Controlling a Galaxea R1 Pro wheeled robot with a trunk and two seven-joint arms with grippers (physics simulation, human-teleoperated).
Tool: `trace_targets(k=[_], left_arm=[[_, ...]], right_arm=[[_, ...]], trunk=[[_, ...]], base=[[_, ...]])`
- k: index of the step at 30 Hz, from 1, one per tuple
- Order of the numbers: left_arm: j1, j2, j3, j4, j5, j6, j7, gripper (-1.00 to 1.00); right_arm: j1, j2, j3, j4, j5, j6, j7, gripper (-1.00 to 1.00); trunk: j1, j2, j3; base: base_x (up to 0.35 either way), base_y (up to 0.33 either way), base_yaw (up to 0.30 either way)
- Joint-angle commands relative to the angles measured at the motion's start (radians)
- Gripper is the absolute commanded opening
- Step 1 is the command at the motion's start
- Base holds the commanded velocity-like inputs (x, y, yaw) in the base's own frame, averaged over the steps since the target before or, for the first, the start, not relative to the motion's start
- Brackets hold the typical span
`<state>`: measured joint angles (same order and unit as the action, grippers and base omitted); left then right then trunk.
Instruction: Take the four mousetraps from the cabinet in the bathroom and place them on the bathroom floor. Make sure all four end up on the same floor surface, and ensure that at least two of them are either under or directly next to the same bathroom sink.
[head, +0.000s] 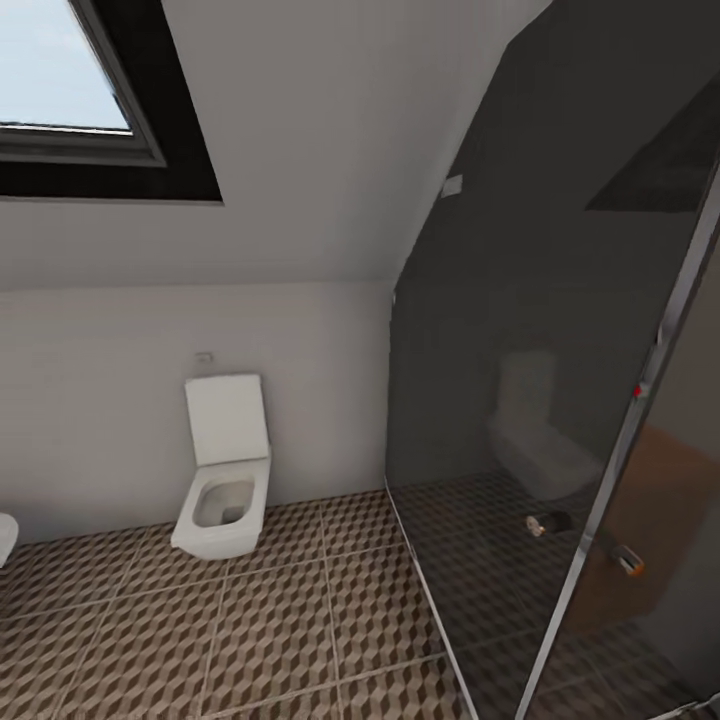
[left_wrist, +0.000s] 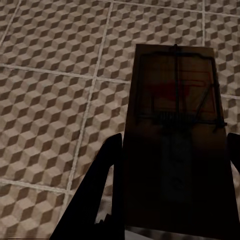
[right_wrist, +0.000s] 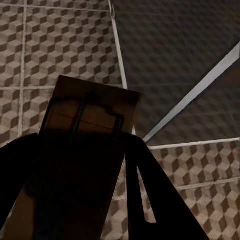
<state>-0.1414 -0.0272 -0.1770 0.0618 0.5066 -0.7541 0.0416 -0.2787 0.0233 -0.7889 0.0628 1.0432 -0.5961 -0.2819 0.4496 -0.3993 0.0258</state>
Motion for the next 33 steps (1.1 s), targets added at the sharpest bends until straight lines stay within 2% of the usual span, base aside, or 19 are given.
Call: trace_targets(k=[1,25,33], left_arm=[[-0.002,-0.001,-0.009,0.004,0.001,-0.005,0.007,-1.00],[-0.002,-0.002,-0.006,0.004,0.001,-0.009,0.008,-1.00],[-0.002,0.002,-0.008,0.004,0.001,-0.003,0.005,-1.00]], right_arm=[[-0.001,-0.001,-0.006,0.003,0.011,-0.002,-0.008,-1.00],[-0.001,-0.001,-0.006,0.003,0.011,-0.002,-0.008,-1.00],[-0.001,0.000,-0.006,0.003,0.012,-0.004,-0.008,-1.00]], trunk=[[0.000,-0.001,0.000],[0.000,-0.001,0.000],[0.000,-0.001,0.000]], base=[[0.000,0.000,0.299],[0.000,0.003,0.297],[0.121,0.212,0.074]])
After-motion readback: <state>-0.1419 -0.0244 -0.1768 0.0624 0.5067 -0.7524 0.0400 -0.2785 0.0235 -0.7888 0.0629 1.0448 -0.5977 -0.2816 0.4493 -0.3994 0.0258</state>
